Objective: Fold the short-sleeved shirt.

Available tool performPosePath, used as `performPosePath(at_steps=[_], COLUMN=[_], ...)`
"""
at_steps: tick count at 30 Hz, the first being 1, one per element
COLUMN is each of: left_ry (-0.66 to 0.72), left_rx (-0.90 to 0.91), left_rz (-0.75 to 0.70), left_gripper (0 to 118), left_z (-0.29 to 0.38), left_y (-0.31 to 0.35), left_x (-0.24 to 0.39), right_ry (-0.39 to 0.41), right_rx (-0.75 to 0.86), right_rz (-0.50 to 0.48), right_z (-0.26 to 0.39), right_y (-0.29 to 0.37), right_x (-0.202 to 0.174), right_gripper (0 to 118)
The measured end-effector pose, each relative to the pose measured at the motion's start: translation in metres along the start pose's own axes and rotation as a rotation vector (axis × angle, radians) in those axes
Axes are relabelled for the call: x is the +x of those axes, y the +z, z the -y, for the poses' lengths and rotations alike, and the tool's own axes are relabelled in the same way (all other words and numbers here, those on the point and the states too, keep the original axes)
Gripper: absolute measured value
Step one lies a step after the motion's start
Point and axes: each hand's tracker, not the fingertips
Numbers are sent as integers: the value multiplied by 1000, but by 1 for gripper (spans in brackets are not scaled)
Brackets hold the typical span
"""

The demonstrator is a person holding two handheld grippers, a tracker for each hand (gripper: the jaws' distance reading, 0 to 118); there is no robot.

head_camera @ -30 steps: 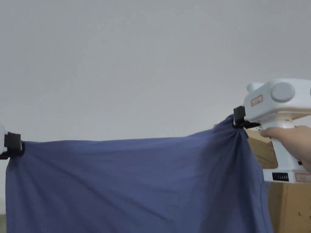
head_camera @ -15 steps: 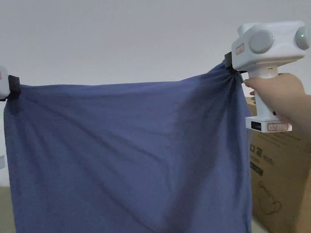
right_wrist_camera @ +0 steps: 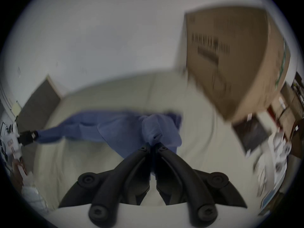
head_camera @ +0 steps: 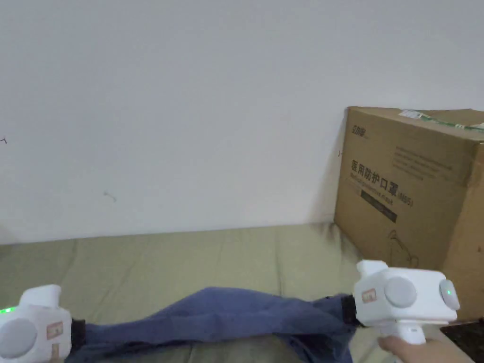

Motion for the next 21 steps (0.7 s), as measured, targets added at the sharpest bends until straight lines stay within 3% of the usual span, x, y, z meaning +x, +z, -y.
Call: performPosePath(at_steps=[3,7,14,21], left_ry=[-46,-71,-130,-191], left_rx=[-103,-191,-287,-386], left_rz=[40,62,118,150], left_gripper=[1,1,1,1], left_z=[82,154,207,245], left_y=[7,54,135,166], left_x=[-19,-40,-75,-85], right_ry=[19,5,53,99], right_rx=[-164,-236,-372,-446], right_rz=[8,-37,-106,-100], right_z=[104,197,263,285], right_y=[1,51,128,149], right_x=[22,51,89,90], right_gripper=[4,4,4,4])
